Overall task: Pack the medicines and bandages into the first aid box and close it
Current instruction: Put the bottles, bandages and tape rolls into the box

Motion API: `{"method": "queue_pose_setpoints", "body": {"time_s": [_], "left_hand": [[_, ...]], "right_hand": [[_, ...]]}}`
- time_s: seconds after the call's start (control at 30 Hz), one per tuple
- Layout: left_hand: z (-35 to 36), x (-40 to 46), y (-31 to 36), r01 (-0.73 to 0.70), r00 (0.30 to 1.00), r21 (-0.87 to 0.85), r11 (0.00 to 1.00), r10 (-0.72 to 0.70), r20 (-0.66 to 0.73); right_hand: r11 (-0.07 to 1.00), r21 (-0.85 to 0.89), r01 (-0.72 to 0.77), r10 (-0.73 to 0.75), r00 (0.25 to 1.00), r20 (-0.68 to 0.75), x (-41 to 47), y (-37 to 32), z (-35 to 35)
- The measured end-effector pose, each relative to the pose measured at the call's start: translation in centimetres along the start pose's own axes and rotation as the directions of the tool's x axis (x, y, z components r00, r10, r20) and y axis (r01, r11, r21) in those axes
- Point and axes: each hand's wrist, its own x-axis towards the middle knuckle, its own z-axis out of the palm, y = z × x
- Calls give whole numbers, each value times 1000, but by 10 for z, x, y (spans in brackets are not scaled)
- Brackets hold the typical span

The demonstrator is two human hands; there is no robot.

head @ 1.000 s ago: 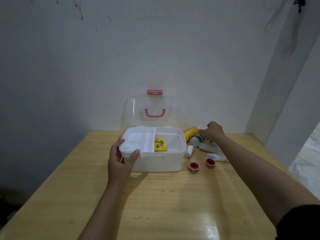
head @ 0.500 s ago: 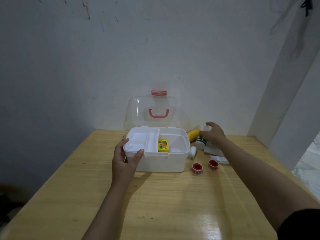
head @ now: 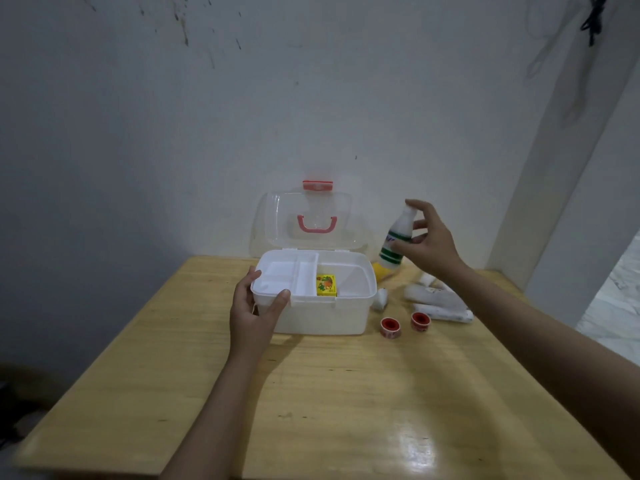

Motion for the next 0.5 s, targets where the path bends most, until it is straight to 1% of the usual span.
{"method": "queue_pose_setpoints", "body": {"time_s": [0.1, 0.17, 0.33, 0.5], "left_hand": [[1, 0, 0, 5, 1000, -10, 1000, -5, -3], [1, 0, 0, 10, 1000, -14, 1000, -10, -2], [-1, 2, -1, 9, 1000, -4, 1000, -9, 7], [-3, 2, 0, 13, 1000, -8, 1000, -13, 19]], "right_hand": [[994, 113, 1, -11, 996, 89, -16, -35, -1], [990, 143, -4, -19, 987, 157, -26, -47, 8], [999, 51, 16, -30, 955, 296, -41, -50, 41], [997, -36, 61, -44, 929, 368, -43, -46, 61]]}}
